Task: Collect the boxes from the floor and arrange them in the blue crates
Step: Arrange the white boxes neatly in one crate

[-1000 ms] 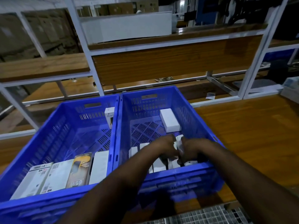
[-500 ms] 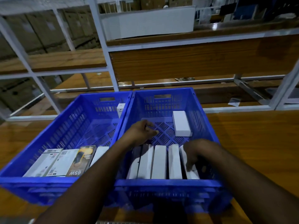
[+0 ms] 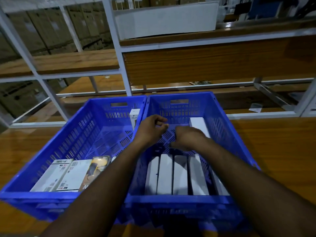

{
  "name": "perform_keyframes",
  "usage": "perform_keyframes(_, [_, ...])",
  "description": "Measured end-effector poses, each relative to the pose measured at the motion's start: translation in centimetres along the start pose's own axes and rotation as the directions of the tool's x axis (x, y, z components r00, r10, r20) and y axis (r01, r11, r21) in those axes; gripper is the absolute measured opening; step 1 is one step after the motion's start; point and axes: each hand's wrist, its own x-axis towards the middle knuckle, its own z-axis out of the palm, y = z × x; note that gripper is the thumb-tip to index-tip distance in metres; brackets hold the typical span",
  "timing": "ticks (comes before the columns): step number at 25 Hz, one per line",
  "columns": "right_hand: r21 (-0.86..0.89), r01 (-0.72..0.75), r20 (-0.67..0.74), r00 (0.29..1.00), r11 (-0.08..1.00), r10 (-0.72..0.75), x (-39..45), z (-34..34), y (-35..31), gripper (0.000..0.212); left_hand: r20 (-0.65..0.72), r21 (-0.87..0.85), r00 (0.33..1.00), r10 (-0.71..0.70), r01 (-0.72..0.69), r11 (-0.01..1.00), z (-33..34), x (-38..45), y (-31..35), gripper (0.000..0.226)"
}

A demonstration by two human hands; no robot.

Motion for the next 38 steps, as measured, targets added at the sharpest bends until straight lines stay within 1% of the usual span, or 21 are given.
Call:
perform_keyframes(3, [-0.011,0.036,0.114,0.993,0.999,-0.035,2.6,1.9,-2.6,0.054,0.084,0.044,0.995,0.054,-0.058,0.997,-0.8,1.3,-0.1,0.018])
perform_keyframes(5, [-0.023,0.059,0.14,0.989,0.998,-0.056,3.8,2.3,-3.8,0.059,0.136,0.059,0.988,0.073,-0.081,0.995,-1.3,2.4,-0.3,0.018])
perform_keyframes(7, [-0.041,0.123,0.154,0.981,0.992,-0.116,4.5,2.2,-5.0,0.061,0.161,0.058,0.983,0.088,-0.098,0.993,-1.5,3.2,-0.5,0.016])
perform_keyframes(9, [-0.048,0.185,0.192,0.966,0.982,-0.173,5.2,2.8,-6.1,0.056,0.158,0.075,0.98,0.125,-0.138,0.988,-1.4,3.7,-0.9,0.016])
perform_keyframes(10, [-0.059,0.204,0.227,0.956,0.977,-0.186,5.3,3.4,-6.4,0.057,0.148,0.096,0.978,0.149,-0.164,0.982,-1.3,3.7,-1.1,0.017])
perform_keyframes(12, [-0.064,0.201,0.33,0.928,0.977,-0.169,5.2,4.5,-6.6,0.067,0.116,0.123,0.976,0.182,-0.196,0.973,-1.0,3.5,-1.6,0.016])
perform_keyframes(14, [-0.027,0.183,0.418,0.895,0.983,-0.155,5.0,5.2,-6.2,0.076,0.083,0.067,0.976,0.199,-0.205,0.977,-0.8,3.6,-2.1,0.011])
perform_keyframes(15, [-0.025,0.172,0.43,0.891,0.985,-0.144,4.9,5.0,-5.7,0.077,0.072,0.04,0.976,0.206,-0.21,0.977,-0.7,3.6,-2.4,0.01])
perform_keyframes(16, [-0.021,0.149,0.426,0.896,0.989,-0.126,4.8,4.7,-5.1,0.073,0.068,0.031,0.974,0.217,-0.22,0.975,-0.7,3.6,-2.4,0.01])
perform_keyframes(19, [0.054,0.07,0.384,0.919,0.996,-0.086,4.6,3.9,-3.2,0.048,0.086,0.098,0.965,0.246,-0.254,0.962,-0.5,3.5,-2.4,0.014])
perform_keyframes(22, [0.069,0.05,0.351,0.934,0.996,-0.071,4.6,3.9,-3.0,0.035,0.099,0.148,0.959,0.265,-0.278,0.949,-0.5,3.2,-2.2,0.018])
perform_keyframes(26, [0.088,0.085,0.304,0.947,0.993,-0.108,5.2,4.4,-4.2,0.036,0.1,0.174,0.958,0.27,-0.284,0.943,-0.6,3.2,-2.2,0.018])
perform_keyframes(29, [0.03,0.094,0.28,0.955,0.995,-0.099,5.5,5.3,-4.2,0.045,0.101,0.219,0.957,0.27,-0.287,0.933,-0.5,3.2,-2.1,0.017])
perform_keyframes(30, [0.033,0.096,0.276,0.956,0.995,-0.101,5.5,5.4,-4.1,0.041,0.11,0.235,0.957,0.269,-0.288,0.928,-0.5,3.3,-2.2,0.018])
perform_keyframes(32, [0.077,0.081,0.281,0.955,0.994,-0.099,5.6,5.3,-3.8,0.037,0.132,0.261,0.956,0.26,-0.287,0.922,-0.4,3.4,-2.3,0.019])
perform_keyframes(35, [0.128,0.069,0.265,0.959,0.989,-0.101,5.6,5.4,-3.9,0.044,0.133,0.267,0.954,0.269,-0.296,0.917,-0.3,3.5,-2.3,0.021])
perform_keyframes(36, [0.133,0.055,0.253,0.964,0.99,-0.087,5.5,5.5,-4.1,0.047,0.109,0.243,0.955,0.276,-0.295,0.924,-0.3,3.5,-2.3,0.022])
perform_keyframes(37, [0.127,0.042,0.243,0.967,0.991,-0.072,5.3,5.6,-4.3,0.049,0.054,0.206,0.959,0.279,-0.284,0.936,-0.4,3.5,-2.3,0.024])
perform_keyframes(38, [0.117,0.032,0.239,0.969,0.993,-0.059,5.2,5.7,-4.3,0.047,-0.03,0.16,0.961,0.273,-0.265,0.951,-0.6,3.5,-2.3,0.025])
